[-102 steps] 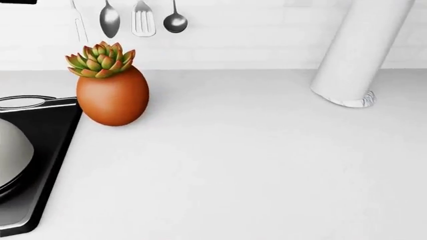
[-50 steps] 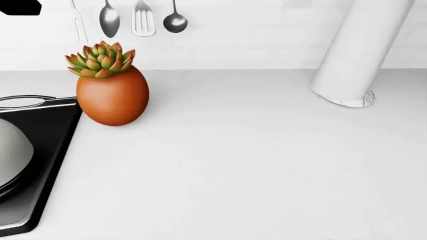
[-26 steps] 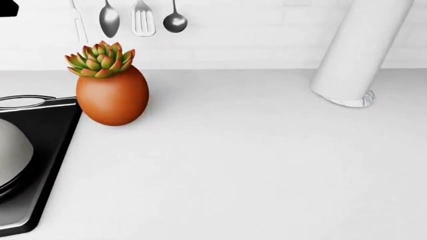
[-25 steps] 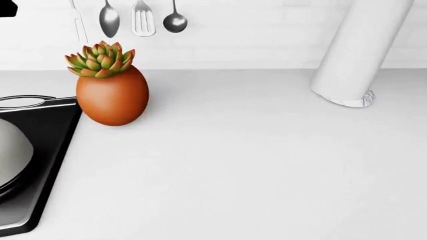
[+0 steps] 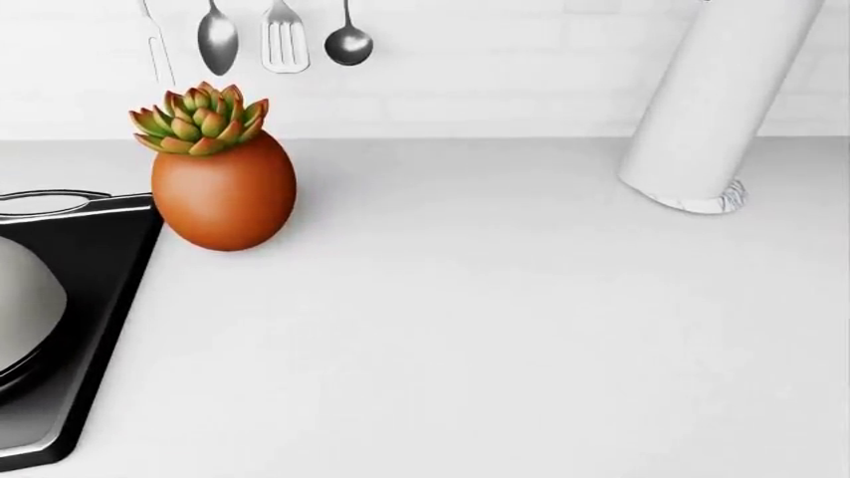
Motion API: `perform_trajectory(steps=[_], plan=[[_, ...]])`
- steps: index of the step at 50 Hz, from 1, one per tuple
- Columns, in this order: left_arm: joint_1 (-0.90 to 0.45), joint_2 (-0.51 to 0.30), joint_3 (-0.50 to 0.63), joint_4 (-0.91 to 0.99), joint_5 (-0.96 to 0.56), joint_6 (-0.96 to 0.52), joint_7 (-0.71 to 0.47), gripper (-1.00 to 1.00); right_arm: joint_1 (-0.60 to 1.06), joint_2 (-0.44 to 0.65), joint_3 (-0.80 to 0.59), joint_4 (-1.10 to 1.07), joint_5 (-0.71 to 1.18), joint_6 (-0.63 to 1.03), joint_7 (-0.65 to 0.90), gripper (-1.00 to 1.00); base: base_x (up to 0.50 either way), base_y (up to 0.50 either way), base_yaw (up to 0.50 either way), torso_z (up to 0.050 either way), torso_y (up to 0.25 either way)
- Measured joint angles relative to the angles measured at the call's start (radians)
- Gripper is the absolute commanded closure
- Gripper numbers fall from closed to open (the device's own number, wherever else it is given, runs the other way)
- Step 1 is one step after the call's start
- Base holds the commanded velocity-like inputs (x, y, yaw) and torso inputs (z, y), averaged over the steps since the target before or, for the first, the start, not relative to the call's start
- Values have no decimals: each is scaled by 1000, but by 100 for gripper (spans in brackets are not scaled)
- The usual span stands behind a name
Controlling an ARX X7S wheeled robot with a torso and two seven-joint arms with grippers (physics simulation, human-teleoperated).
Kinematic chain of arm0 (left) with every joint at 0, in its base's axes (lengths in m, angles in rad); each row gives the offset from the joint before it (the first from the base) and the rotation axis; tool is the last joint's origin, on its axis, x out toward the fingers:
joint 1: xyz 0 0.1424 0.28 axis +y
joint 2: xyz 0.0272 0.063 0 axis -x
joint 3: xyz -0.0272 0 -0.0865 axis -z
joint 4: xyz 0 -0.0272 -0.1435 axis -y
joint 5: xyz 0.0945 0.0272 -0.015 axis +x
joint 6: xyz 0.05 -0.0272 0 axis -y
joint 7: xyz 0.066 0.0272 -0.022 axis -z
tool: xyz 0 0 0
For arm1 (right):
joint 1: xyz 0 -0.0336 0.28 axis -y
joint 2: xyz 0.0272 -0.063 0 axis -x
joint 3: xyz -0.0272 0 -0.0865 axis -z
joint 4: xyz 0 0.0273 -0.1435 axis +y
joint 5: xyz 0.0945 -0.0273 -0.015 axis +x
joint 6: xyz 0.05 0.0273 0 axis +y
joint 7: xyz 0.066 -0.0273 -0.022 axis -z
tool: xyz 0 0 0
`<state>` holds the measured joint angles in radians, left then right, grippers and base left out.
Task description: Pick the kettle from the counter and place it on the tray. Then pick the mug from the cabinet and place it on the tray. Then close the cabinet doors.
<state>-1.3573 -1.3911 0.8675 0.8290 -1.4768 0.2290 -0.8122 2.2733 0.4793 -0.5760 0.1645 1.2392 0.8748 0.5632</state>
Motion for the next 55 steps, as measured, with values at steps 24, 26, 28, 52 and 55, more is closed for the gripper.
perform_trajectory(steps=[24, 26, 28, 52, 55], plan=[[40, -69, -1, 22, -6, 55, 28, -100, -16, -203, 22, 401, -117, -142, -268, -100, 0, 0, 0, 0, 0], [42, -73, -2, 23, -7, 58, 30, -100, -15, -216, 23, 431, -129, -154, -287, -100, 6, 0, 1, 0, 0], [43, -78, -3, 24, -9, 61, 32, -100, -14, -229, 25, 460, -141, -166, -305, -100, 0, 0, 3, 0, 0], [77, -107, 3, 22, -1, 102, 47, -100, -29, -345, -10, 681, -339, -345, -454, -100, 0, 0, 0, 0, 0], [82, -109, 5, 22, 2, 108, 48, -100, -38, -358, -27, 704, -363, -390, -463, -100, 0, 0, 0, 0, 0]])
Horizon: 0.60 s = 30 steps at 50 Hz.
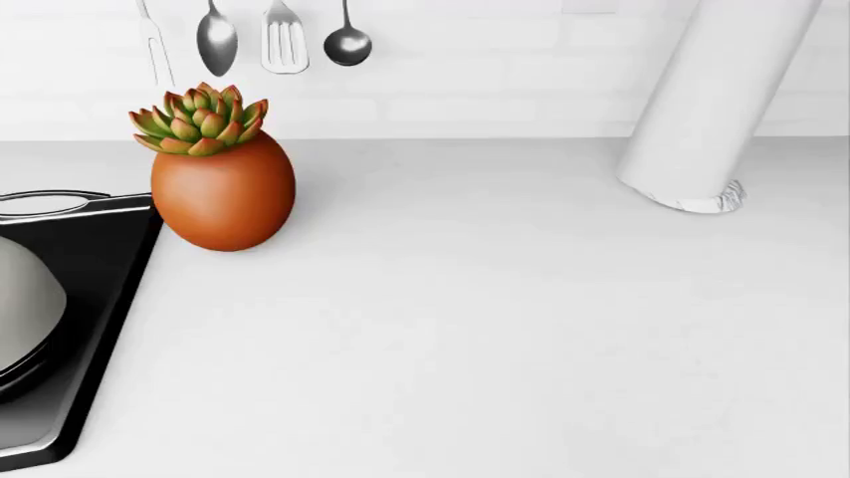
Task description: Pick the kettle from the counter and place it on the tray. Then pick the mug from the cabinet and place it on the tray. Then close the cabinet doors.
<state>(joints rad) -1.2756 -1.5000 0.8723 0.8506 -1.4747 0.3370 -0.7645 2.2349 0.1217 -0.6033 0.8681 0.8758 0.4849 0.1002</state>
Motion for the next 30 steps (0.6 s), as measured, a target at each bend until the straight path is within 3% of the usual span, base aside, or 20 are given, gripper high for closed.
perform_trajectory(steps=[16, 30], plan=[[33, -11, 14, -4, 19, 36, 5, -100, -52, -59, -149, 127, -142, -277, -15, -100, 0, 0, 0, 0, 0], [58, -15, 25, -10, 33, 61, 9, -100, -71, -68, -340, 167, -111, -418, 31, -100, 0, 0, 0, 0, 0]])
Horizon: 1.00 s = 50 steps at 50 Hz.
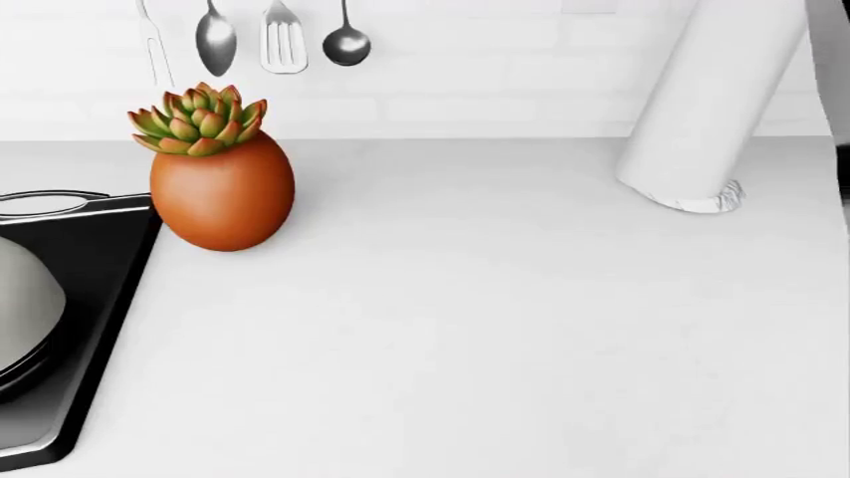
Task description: Pick the kettle from the counter and place it on the tray. Then pick the mug from the cabinet and place it on the tray. Then close the cabinet doors.
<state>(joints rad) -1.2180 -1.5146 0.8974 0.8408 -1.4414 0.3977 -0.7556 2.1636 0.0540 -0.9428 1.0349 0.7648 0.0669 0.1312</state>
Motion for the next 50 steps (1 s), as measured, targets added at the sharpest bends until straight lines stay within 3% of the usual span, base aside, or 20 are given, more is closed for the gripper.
perform_trajectory(steps=[14, 25, 36, 50], plan=[[15, -1, 3, -4, 4, 14, 2, -100, -2, -10, -169, -1, 63, -55, 42, -100, 3, 0, 2, 0, 0], [11, 2, -6, -1, -3, 5, 0, -100, 20, 0, -220, -29, 112, -13, 59, -100, 8, 3, 5, 0, 0], [5, 8, -17, 2, -7, -9, -6, -100, 46, 111, -247, -274, 265, 215, 125, -100, 1, 0, 0, 0, 0], [-16, 35, -35, 5, -17, -55, -20, -100, 28, 276, -274, -573, 498, 351, 231, -100, 0, 0, 0, 0, 0]])
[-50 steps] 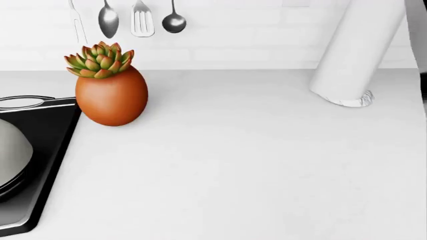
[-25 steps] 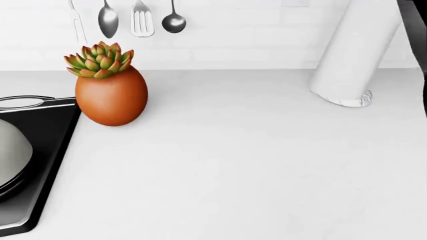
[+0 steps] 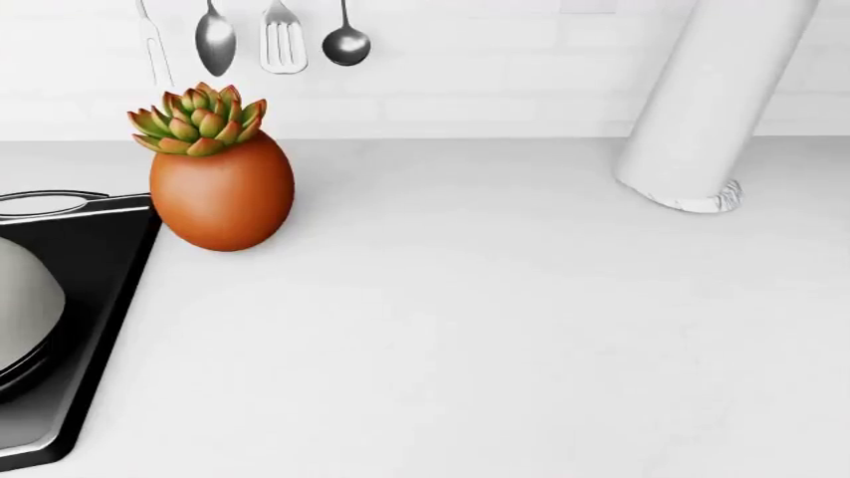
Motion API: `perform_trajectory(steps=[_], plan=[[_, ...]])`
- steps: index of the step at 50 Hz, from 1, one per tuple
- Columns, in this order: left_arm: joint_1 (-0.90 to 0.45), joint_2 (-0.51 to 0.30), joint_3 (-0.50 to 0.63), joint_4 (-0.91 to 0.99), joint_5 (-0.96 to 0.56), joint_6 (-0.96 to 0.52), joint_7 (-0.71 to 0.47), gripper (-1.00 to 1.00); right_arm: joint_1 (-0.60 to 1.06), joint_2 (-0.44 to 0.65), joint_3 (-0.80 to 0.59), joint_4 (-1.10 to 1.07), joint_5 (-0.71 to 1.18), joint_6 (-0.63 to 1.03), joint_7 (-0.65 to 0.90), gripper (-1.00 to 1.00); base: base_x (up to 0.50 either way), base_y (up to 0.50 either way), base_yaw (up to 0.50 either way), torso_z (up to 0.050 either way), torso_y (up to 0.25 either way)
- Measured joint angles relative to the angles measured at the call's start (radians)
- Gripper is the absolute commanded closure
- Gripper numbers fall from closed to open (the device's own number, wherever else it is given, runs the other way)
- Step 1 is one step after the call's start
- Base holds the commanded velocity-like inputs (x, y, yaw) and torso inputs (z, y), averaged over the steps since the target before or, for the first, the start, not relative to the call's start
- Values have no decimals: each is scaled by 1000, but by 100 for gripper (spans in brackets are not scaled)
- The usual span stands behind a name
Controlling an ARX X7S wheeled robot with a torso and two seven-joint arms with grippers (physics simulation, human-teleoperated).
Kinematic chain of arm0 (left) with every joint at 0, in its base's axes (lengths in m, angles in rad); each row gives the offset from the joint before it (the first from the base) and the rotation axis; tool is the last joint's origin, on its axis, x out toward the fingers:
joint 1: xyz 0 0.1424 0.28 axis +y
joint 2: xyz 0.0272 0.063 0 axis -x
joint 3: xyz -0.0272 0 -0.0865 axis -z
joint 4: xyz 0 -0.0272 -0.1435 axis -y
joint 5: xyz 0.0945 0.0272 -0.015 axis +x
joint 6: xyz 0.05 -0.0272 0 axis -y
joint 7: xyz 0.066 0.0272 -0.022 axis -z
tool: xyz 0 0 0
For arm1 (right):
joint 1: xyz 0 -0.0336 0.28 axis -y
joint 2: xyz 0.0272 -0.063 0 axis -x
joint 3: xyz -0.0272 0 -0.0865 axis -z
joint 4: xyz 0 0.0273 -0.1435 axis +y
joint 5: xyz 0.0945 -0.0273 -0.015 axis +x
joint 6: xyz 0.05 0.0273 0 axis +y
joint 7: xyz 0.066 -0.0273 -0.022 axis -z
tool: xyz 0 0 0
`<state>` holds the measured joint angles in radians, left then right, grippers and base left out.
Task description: Pick the kettle from the counter and place it on the tray. Then pick the mug from the cabinet and place it on the tray. Then close the cabinet doors.
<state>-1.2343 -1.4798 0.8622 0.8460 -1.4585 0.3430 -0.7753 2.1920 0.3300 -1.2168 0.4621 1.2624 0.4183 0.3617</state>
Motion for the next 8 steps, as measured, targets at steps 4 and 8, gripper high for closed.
perform_trajectory(steps=[4, 8], plan=[[-6, 7, -5, 1, -3, -12, -3, -100, -2, 36, 2, -67, 40, 20, 25, -100, 0, 0, 0, 0, 0], [-10, 12, -9, 2, -6, -22, -6, -100, -3, 69, 7, -128, 70, 35, 48, -100, 0, 0, 0, 0, 0]])
